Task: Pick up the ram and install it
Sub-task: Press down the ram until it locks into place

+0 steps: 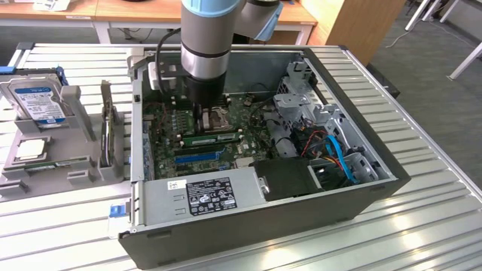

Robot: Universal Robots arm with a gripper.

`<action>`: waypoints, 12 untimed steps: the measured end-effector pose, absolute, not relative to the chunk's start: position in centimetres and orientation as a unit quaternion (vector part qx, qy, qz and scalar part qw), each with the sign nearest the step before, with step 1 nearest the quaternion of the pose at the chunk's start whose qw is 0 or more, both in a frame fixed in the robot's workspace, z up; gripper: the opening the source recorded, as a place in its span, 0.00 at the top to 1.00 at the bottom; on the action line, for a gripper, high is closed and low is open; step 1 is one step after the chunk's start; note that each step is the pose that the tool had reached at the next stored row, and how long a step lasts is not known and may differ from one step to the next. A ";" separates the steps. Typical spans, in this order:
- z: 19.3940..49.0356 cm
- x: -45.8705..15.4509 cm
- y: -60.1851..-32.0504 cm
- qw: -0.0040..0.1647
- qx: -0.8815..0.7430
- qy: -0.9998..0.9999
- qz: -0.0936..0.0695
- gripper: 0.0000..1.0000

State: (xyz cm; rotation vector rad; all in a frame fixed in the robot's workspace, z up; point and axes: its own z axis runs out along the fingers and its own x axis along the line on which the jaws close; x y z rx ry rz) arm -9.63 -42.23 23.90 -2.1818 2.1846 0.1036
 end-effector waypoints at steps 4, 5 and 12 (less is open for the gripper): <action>25.0 -9.6 -42.2 0.026 -0.706 0.707 0.033 0.90; 25.3 -9.6 -42.2 0.026 -0.706 0.707 0.033 0.90; 27.3 -9.6 -42.2 0.026 -0.706 0.707 0.033 0.90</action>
